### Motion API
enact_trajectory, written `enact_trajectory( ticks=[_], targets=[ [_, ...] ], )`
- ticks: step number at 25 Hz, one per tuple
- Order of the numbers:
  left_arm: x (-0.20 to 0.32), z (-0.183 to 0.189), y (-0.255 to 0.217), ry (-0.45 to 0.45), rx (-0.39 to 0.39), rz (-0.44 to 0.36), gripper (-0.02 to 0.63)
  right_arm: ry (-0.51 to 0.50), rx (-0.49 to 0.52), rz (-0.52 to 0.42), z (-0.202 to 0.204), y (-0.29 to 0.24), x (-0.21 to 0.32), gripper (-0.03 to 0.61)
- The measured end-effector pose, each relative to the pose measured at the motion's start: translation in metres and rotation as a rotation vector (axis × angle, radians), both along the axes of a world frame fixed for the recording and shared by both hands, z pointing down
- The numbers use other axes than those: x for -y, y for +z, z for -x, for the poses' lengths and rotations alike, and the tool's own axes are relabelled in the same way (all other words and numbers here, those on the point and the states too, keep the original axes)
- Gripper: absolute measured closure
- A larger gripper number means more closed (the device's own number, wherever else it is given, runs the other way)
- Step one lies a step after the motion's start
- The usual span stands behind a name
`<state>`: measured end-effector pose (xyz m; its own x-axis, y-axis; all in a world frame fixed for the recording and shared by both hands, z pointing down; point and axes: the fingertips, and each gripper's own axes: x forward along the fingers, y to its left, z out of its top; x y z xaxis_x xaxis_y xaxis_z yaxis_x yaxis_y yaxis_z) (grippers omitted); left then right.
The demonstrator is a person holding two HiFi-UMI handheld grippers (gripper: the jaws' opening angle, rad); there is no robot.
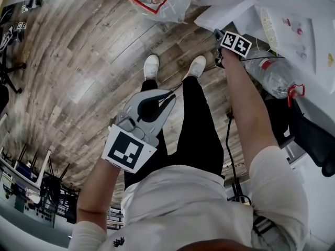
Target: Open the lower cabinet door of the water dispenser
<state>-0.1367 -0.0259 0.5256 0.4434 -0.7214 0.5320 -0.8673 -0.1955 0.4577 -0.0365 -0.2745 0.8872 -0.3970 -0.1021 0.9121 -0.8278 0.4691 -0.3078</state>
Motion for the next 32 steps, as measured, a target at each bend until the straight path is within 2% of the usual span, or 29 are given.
enact_trajectory(
  ticks=[11, 19, 25, 32],
  targets=[
    [-0.03, 0.019, 0.005, -0.062, -0.024, -0.006, 0.557, 0.023, 0.023, -0.041, 0.047, -0.001, 0.002, 0.491],
    [-0.052, 0.037, 0.004, -0.107, -0.029, -0.006, 0.558, 0.068, 0.013, -0.052, 0.05, -0.002, 0.003, 0.491],
    [-0.059, 0.041, -0.002, -0.099, -0.025, -0.016, 0.557, 0.022, -0.057, -0.047, 0.051, -0.004, 0.002, 0.489],
    [-0.062, 0.035, -0.02, -0.047, -0.008, -0.052, 0.557, 0.011, -0.003, -0.057, 0.068, -0.041, -0.017, 0.491]
  ],
)
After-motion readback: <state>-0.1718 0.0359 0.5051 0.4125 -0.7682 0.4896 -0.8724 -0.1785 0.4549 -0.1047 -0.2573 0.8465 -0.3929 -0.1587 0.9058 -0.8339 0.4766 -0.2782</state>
